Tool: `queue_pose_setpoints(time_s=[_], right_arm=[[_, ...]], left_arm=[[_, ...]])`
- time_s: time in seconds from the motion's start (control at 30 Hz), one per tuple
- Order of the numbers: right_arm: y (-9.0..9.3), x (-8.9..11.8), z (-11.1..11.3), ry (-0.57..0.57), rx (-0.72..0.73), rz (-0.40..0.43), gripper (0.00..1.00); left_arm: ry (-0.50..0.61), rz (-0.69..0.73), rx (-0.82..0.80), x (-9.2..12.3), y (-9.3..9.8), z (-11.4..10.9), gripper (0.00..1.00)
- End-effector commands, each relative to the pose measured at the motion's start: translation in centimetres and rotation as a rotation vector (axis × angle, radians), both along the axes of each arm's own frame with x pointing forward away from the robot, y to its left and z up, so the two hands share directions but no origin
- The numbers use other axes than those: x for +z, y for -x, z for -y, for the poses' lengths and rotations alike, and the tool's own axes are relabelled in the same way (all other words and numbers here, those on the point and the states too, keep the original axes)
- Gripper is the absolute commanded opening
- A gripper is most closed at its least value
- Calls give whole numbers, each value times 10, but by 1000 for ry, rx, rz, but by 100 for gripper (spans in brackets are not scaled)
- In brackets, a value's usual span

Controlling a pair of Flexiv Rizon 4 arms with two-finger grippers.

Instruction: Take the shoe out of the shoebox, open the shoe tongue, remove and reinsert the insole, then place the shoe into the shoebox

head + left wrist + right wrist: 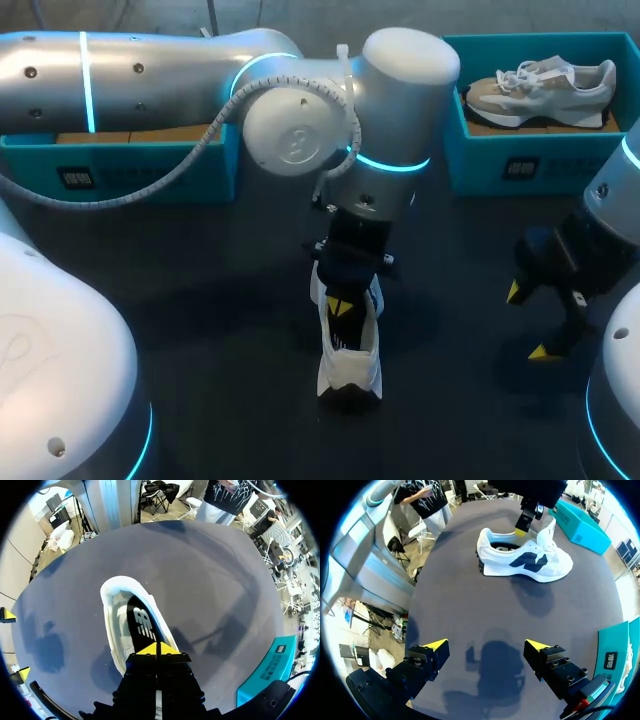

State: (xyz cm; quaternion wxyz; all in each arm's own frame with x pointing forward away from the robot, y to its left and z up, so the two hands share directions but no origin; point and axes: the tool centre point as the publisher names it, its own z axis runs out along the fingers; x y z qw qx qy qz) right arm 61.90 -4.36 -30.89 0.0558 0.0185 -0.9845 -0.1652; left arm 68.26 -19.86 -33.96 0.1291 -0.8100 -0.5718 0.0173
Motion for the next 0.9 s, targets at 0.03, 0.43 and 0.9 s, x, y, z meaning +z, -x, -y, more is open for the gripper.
queue_pose_setpoints(time_s=[0.03, 0.43, 0.9], right_arm=[[1, 0, 0, 2, -2, 2, 100], [1, 0, 0, 2, -2, 2, 100], [1, 0, 0, 2, -2, 2, 100]], left_arm=[[0, 0, 0, 0, 0, 0, 0], [-6, 40, -25, 1, -4, 13, 0], [-65, 58, -95, -34, 2, -1, 0]])
